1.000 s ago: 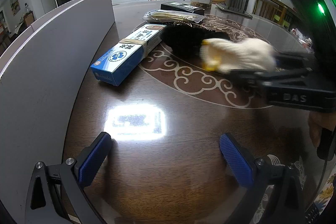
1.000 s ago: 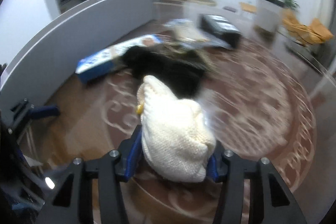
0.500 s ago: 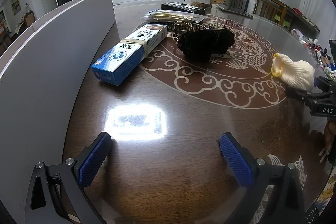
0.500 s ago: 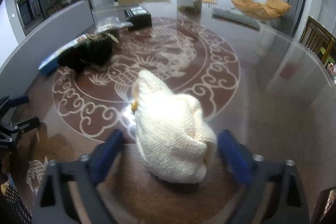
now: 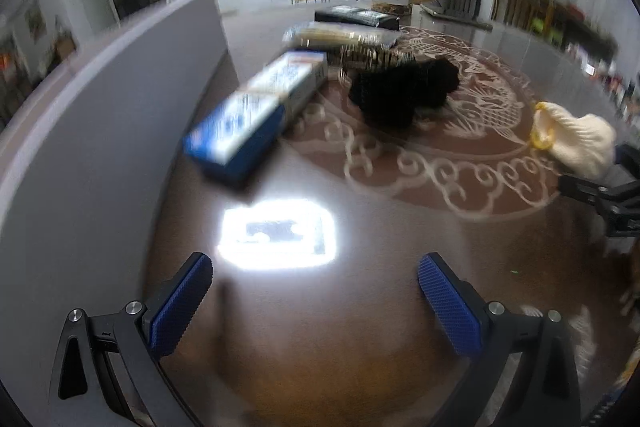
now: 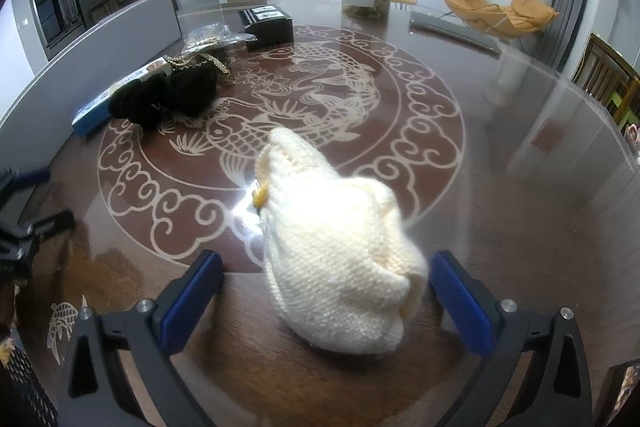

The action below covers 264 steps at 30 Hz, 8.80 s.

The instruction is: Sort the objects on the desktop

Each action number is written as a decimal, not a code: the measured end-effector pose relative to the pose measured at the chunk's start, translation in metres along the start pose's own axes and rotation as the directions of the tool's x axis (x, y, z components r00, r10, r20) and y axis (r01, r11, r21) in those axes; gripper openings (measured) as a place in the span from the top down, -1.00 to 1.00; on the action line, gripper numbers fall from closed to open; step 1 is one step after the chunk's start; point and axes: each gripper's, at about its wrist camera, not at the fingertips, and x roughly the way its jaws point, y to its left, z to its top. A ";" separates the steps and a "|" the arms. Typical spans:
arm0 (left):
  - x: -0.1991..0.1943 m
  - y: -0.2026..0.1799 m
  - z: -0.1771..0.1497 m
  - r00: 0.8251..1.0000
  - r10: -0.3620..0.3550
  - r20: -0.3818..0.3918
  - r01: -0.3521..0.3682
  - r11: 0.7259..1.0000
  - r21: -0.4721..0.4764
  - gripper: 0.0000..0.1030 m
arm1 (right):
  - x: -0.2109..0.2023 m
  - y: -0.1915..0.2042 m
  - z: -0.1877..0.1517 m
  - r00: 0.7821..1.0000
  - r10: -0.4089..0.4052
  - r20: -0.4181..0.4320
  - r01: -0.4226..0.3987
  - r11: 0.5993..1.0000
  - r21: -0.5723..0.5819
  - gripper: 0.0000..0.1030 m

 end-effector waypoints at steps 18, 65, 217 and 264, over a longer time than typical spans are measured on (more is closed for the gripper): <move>0.079 0.017 0.107 0.991 -0.014 -0.133 0.025 0.996 0.087 -1.00 | 0.000 0.000 0.000 1.000 0.004 0.000 -0.004 1.000 -0.001 -1.00; 0.005 -0.024 -0.003 0.997 -0.080 -0.005 0.079 0.993 -0.085 -0.96 | 0.000 -0.002 0.000 1.000 0.005 0.001 -0.005 1.000 -0.001 -1.00; -0.134 0.240 0.012 0.994 0.056 0.098 -0.014 0.922 -0.387 -0.45 | -0.032 0.198 0.131 0.929 0.330 0.167 -0.314 0.942 -0.114 -1.00; 0.012 -0.021 0.008 0.999 -0.048 -0.008 0.047 0.990 -0.135 -1.00 | -0.010 0.009 -0.009 1.000 -0.005 0.000 0.005 1.000 0.013 -1.00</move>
